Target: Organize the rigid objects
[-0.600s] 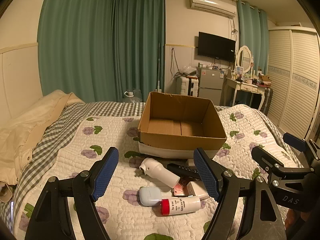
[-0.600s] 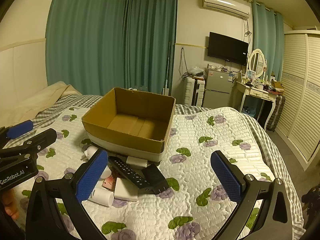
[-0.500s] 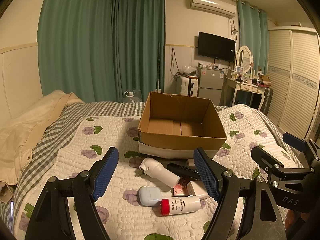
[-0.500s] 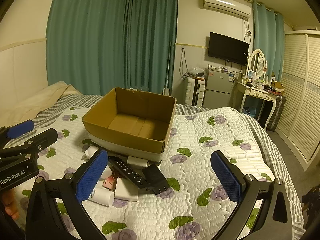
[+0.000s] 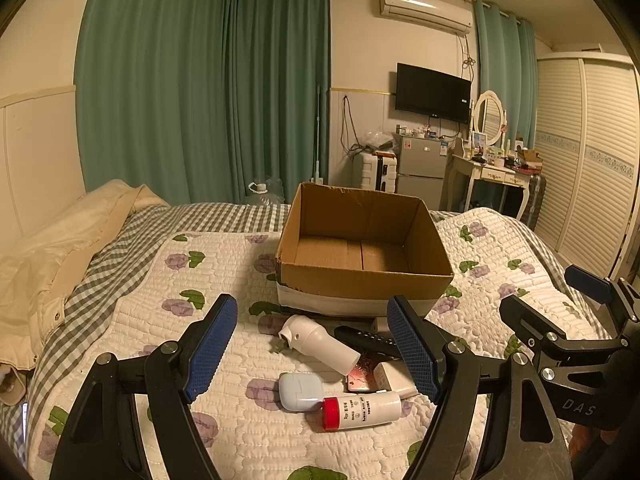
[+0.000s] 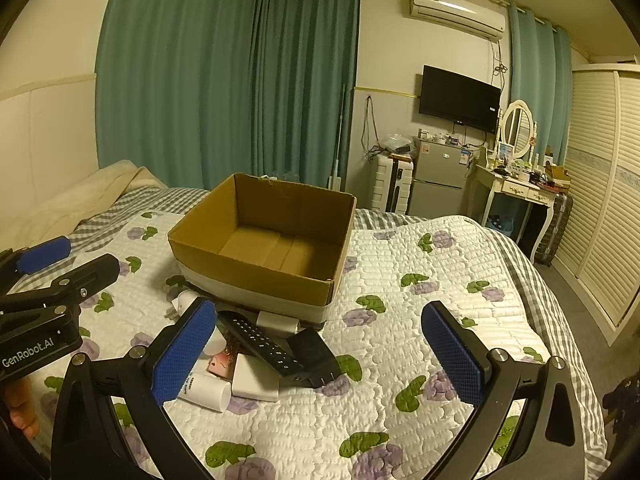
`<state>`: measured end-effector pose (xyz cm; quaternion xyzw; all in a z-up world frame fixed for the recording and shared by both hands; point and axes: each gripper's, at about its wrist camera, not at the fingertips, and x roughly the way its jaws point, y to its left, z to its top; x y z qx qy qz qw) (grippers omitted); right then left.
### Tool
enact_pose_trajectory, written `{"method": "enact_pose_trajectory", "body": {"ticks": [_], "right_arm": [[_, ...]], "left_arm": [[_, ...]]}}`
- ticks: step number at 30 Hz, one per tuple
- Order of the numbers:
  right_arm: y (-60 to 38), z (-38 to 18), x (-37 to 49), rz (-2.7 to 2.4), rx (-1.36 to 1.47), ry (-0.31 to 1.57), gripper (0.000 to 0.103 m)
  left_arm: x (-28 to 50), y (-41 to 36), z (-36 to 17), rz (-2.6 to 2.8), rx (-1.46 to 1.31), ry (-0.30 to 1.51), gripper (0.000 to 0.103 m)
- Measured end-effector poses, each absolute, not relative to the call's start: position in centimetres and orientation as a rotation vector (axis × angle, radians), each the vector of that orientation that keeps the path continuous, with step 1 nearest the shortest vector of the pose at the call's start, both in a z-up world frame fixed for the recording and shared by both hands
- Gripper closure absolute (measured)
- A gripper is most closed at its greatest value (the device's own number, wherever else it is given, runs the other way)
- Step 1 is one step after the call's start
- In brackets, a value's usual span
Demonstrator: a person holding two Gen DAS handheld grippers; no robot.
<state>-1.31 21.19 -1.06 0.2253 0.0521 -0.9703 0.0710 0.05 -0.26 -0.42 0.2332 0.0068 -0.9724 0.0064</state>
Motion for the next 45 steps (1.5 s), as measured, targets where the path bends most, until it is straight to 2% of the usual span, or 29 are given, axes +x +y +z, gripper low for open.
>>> {"method": "enact_pose_trajectory", "body": {"ticks": [14, 20, 25, 27, 29, 32, 36, 45], "right_arm": [[20.4, -0.9, -1.1, -2.870, 0.650, 0.190, 0.000], [20.1, -2.7, -2.5, -2.761, 0.704, 0.203, 0.001], [18.9, -5.9, -5.5, -2.611, 0.830, 0.362, 0.011], [18.0, -7.3, -6.9, -2.538, 0.884, 0.435, 0.024], [17.1, -8.7, -8.5, -2.480, 0.927, 0.514, 0.033], [16.0, -10.1, -10.4, -2.382, 0.975, 0.536, 0.046], [14.3, -12.2, -12.5, -2.297, 1.054, 0.606, 0.069], [14.0, -14.1, -14.5, -2.263, 1.129, 0.549, 0.071]], "left_arm": [[0.1, -0.4, -0.6, -3.041, 0.726, 0.025, 0.023], [-0.5, -0.7, -1.5, -3.012, 0.763, 0.018, 0.023], [-2.1, -1.5, -3.5, -2.936, 0.856, 0.024, 0.023], [-2.8, -1.8, -4.4, -2.905, 0.896, 0.023, 0.023], [-3.4, -2.0, -5.4, -2.871, 0.939, 0.020, 0.023], [-4.2, -2.1, -6.8, -2.834, 0.994, 0.008, 0.023], [-4.9, -2.2, -8.0, -2.793, 1.054, -0.011, 0.023], [-6.5, -1.7, -8.9, -2.769, 1.127, 0.010, 0.023]]}}
